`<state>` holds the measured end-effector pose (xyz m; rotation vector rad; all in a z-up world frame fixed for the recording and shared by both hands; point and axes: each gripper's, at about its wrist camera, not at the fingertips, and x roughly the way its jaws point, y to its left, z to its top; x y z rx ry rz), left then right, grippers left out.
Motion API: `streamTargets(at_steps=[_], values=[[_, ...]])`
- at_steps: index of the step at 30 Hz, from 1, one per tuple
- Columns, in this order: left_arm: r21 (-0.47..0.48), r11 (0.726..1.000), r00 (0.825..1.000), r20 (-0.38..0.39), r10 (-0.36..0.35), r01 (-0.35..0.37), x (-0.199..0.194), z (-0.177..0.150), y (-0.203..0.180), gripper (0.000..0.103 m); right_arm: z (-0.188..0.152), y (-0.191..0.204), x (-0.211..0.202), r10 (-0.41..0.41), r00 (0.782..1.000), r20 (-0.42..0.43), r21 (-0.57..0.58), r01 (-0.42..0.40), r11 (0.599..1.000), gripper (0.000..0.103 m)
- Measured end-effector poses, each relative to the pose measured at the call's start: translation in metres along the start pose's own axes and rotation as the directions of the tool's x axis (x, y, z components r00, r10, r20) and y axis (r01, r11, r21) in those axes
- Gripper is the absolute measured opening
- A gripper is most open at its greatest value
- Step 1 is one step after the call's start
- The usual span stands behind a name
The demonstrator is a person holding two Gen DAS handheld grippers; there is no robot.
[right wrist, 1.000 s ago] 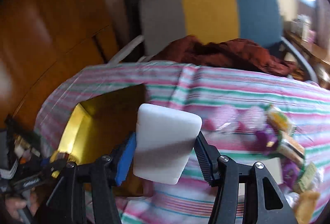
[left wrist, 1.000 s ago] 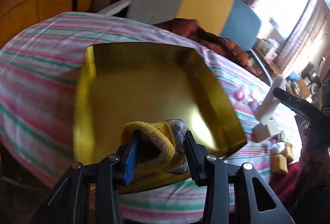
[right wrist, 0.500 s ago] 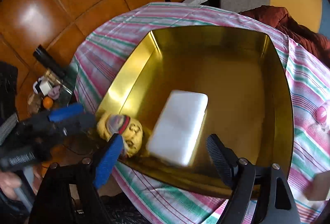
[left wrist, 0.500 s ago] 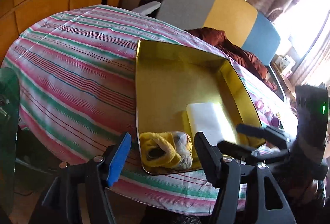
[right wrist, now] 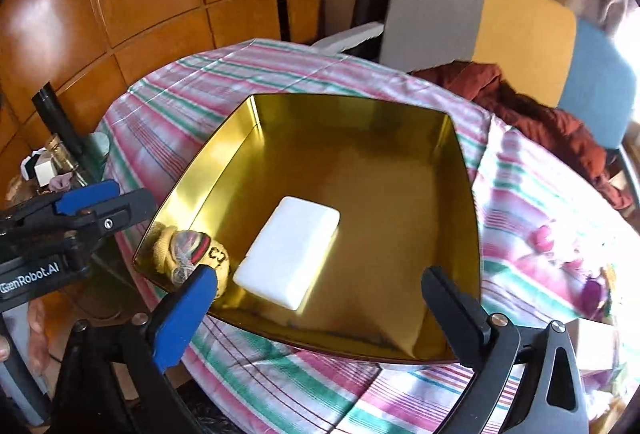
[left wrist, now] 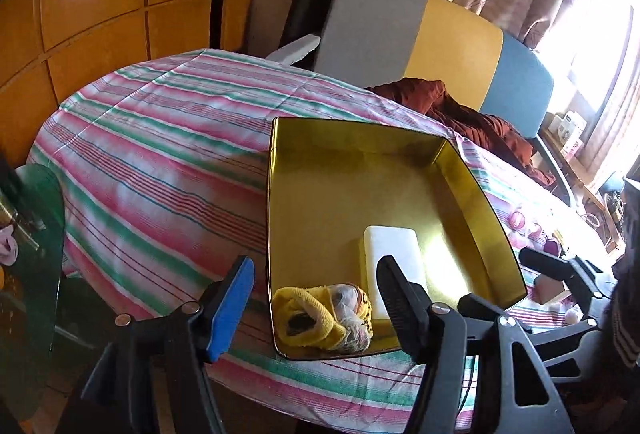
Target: Organize objects
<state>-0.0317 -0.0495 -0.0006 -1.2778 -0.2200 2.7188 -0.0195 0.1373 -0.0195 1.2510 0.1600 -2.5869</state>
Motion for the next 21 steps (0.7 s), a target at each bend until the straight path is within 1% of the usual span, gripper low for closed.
streamTargets(at_steps=[4, 11, 21], values=[[0.009, 1.0, 1.0, 0.002, 0.003, -0.003, 0.0, -0.001, -0.004, 0.065, -0.004, 0.003, -0.01, -0.049, 0.998, 0.031, -0.026, 0.049, 0.998, 0.103], [0.034, 0.999, 1.0, 0.004, -0.004, 0.004, -0.003, -0.001, -0.015, 0.065, -0.007, 0.001, -0.019, -0.09, 0.994, 0.063, -0.035, 0.092, 0.995, 0.103], [0.068, 0.998, 1.0, 0.002, -0.011, 0.01, -0.005, 0.0, -0.028, 0.064, -0.011, -0.011, -0.027, -0.109, 0.99, 0.085, 0.001, 0.109, 0.994, 0.103]])
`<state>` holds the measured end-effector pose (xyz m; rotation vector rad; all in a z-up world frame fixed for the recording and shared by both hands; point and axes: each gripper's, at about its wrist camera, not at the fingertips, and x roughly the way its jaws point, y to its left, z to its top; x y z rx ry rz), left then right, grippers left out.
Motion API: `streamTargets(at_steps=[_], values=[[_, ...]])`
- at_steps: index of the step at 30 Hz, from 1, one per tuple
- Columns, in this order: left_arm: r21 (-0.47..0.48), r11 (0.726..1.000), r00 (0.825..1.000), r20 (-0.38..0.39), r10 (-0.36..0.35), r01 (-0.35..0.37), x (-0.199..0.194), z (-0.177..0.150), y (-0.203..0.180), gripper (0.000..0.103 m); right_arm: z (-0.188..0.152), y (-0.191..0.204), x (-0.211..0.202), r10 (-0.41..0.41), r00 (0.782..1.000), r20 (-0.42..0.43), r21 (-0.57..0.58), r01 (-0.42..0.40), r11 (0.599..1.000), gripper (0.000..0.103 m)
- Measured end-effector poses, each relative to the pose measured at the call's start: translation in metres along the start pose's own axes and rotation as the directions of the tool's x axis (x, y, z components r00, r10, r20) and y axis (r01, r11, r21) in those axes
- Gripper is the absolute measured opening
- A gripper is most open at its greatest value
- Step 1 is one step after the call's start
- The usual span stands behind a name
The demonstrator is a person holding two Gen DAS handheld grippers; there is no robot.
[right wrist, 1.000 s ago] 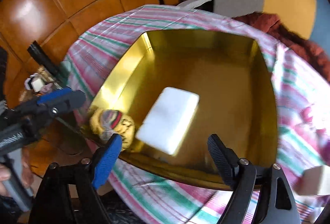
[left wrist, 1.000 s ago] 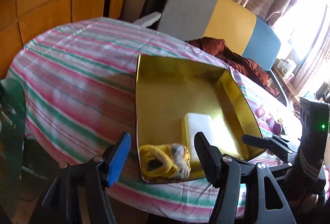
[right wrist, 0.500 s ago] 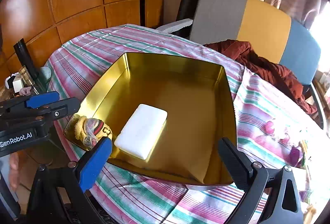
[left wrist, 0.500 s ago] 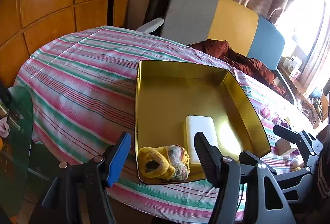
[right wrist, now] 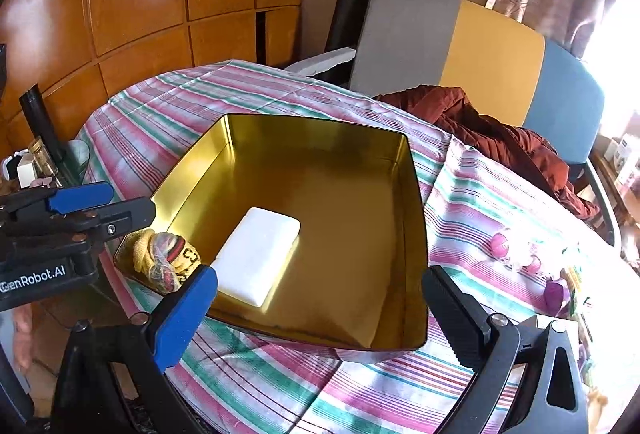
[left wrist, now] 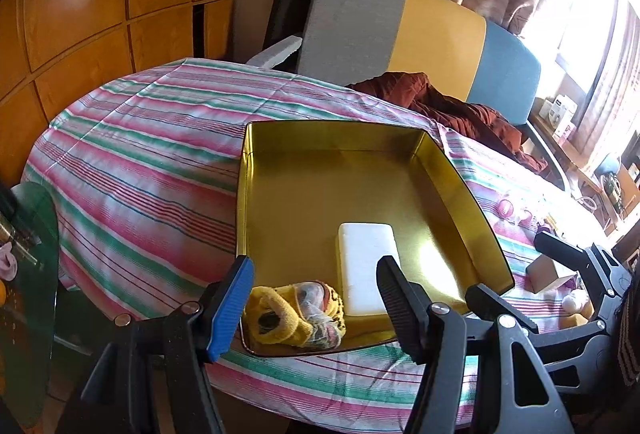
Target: Organize objects
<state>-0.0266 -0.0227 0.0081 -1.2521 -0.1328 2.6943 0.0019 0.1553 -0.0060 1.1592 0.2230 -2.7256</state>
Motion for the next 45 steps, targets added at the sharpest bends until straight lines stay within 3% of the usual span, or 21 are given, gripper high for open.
streamTargets(at_steps=[16, 26, 37, 41, 45], values=[[0.057, 0.997, 0.999, -0.034, -0.041, 0.042, 0.008, 0.005, -0.03, 0.064, -0.011, -0.037, -0.002, -0.046, 0.999, -0.002, 0.073, 0.046, 0.996, 0.103], [0.159, 0.98, 0.991, -0.088, -0.103, 0.116, 0.027, 0.006, -0.081, 0.064, -0.037, -0.121, -0.009, -0.171, 0.983, -0.072, 0.216, 0.183, 0.959, 0.103], [0.285, 0.938, 0.976, -0.139, -0.165, 0.199, 0.048, 0.01, -0.146, 0.064, -0.069, -0.232, -0.024, -0.252, 0.954, -0.164, 0.409, 0.299, 0.862, 0.103], [0.329, 0.913, 0.968, -0.151, -0.202, 0.241, 0.054, 0.015, -0.175, 0.064, -0.057, -0.254, -0.018, -0.276, 0.947, -0.168, 0.372, 0.32, 0.872, 0.103], [0.351, 0.895, 0.958, -0.17, -0.229, 0.276, 0.061, 0.021, -0.193, 0.064, -0.037, -0.275, 0.0, -0.255, 0.953, -0.166, 0.286, 0.294, 0.912, 0.103]])
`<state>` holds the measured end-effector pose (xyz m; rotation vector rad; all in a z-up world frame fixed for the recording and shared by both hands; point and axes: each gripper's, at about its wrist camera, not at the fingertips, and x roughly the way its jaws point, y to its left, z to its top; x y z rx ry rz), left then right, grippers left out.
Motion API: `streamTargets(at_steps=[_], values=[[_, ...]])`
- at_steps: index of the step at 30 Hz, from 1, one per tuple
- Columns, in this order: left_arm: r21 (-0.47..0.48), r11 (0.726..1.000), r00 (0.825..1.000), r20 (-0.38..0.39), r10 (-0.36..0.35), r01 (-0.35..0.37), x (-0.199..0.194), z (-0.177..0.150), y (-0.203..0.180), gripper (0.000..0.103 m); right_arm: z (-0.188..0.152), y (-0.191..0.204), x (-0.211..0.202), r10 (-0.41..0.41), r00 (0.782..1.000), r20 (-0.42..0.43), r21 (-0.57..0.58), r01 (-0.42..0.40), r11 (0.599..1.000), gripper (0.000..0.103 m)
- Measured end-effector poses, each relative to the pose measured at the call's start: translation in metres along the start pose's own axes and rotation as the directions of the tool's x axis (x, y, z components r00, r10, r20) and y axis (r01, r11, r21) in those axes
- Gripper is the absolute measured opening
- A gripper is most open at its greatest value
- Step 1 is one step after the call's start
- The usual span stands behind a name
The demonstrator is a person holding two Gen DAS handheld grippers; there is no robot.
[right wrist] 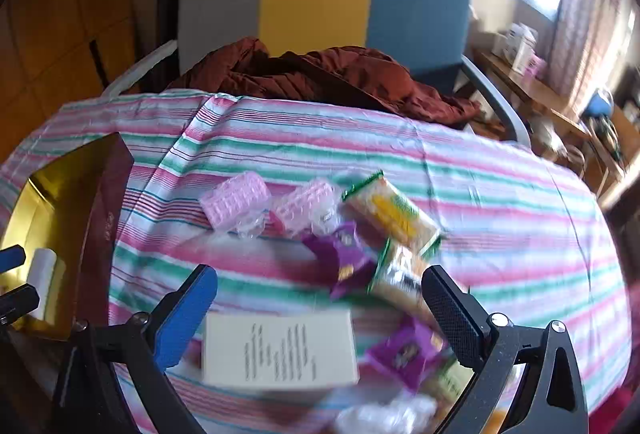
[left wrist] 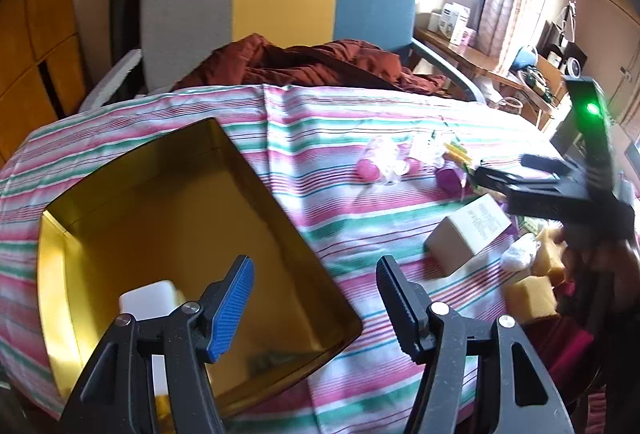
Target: Organize objects
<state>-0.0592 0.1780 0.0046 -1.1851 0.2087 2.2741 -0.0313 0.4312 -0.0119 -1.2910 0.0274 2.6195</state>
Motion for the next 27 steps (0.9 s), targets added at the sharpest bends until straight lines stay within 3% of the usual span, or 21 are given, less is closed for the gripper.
streamTargets(at_steps=[6, 15, 17, 19, 24, 27], values=[[0.049, 0.998, 1.0, -0.012, -0.029, 0.03, 0.014, 0.018, -0.013, 0.064, 0.032, -0.004, 0.047, 0.039, 0.997, -0.065, -0.171, -0.05, 0.984, 0.103], [0.07, 0.992, 0.993, -0.058, -0.1, 0.104, 0.043, 0.046, -0.019, 0.064, 0.044, 0.009, 0.104, 0.073, 0.982, -0.172, -0.371, -0.133, 0.919, 0.102], [0.068, 0.992, 0.992, -0.07, -0.103, 0.108, 0.049, 0.048, -0.02, 0.064, 0.045, 0.012, 0.11, 0.086, 0.978, -0.192, -0.387, -0.156, 0.909, 0.097], [0.067, 0.992, 0.991, -0.083, -0.106, 0.111, 0.054, 0.049, -0.02, 0.064, 0.044, 0.014, 0.113, 0.1, 0.974, -0.205, -0.394, -0.176, 0.902, 0.07], [0.076, 0.99, 0.989, -0.105, -0.108, 0.116, 0.064, 0.051, -0.024, 0.064, 0.041, 0.005, 0.107, 0.173, 0.963, -0.206, -0.318, -0.233, 0.919, 0.069], [0.086, 0.989, 0.987, -0.12, -0.106, 0.117, 0.073, 0.055, -0.028, 0.064, 0.035, 0.0, 0.099, 0.175, 0.97, -0.171, -0.274, -0.217, 0.937, 0.069]])
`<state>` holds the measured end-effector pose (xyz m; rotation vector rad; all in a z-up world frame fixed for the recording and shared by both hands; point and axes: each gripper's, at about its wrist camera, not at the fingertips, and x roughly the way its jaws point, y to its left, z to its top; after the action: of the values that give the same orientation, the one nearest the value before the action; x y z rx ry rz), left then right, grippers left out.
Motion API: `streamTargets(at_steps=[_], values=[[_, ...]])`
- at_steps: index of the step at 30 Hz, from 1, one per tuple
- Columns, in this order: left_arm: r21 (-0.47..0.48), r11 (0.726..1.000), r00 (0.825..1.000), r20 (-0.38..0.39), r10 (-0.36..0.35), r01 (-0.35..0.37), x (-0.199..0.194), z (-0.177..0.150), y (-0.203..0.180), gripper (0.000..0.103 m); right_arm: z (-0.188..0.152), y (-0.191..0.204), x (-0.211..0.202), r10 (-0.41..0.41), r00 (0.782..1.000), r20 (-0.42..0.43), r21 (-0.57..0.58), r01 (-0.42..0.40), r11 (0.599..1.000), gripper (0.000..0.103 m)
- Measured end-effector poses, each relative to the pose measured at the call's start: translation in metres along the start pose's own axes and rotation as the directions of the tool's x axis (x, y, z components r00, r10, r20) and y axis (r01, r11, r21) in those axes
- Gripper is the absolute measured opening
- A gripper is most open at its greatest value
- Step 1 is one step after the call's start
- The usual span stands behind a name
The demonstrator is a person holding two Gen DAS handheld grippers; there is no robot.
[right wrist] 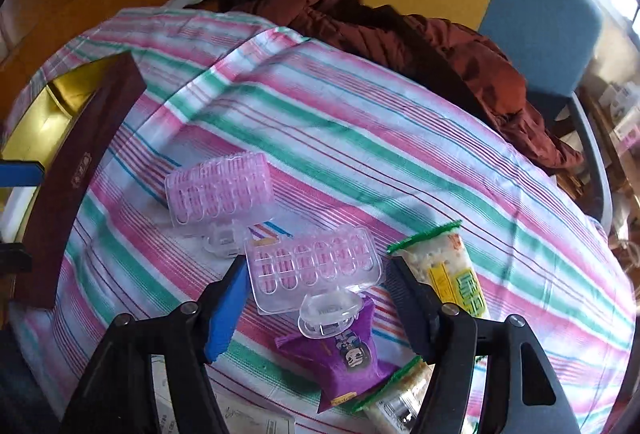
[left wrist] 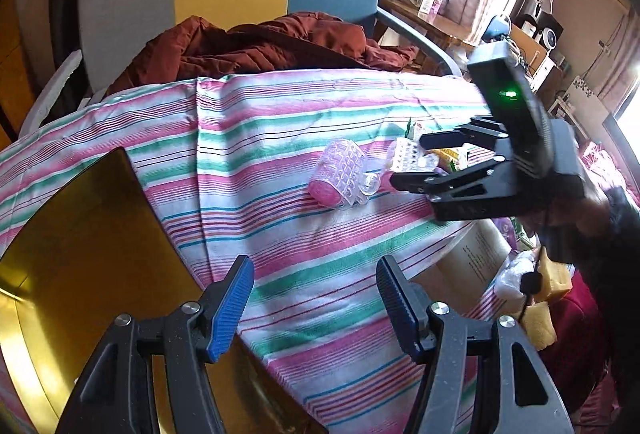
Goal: Organize objects
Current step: 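Grasp the clear hair roller with the right tool while the left tool grasps the pink roller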
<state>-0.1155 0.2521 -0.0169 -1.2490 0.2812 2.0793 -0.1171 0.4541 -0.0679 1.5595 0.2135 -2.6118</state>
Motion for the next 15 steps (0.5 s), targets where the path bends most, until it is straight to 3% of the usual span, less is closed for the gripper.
streamTargets(at_steps=[6, 8, 15], values=[[0.048, 0.999, 0.999, -0.026, 0.022, -0.021, 0.024, 0.014, -0.013, 0.066, -0.001, -0.032, -0.022, 0.015, 0.993, 0.114, 0.186, -0.036, 0.982, 0.069], [0.071, 0.997, 0.999, -0.037, 0.026, -0.023, 0.034, 0.022, -0.018, 0.077, 0.0, -0.042, -0.029, 0.031, 0.989, 0.143, 0.234, -0.065, 0.97, 0.069], [0.147, 0.988, 0.995, -0.09, 0.051, -0.037, 0.074, 0.044, -0.033, 0.082, 0.001, -0.046, -0.036, 0.037, 0.984, 0.175, 0.255, -0.082, 0.963, 0.069]])
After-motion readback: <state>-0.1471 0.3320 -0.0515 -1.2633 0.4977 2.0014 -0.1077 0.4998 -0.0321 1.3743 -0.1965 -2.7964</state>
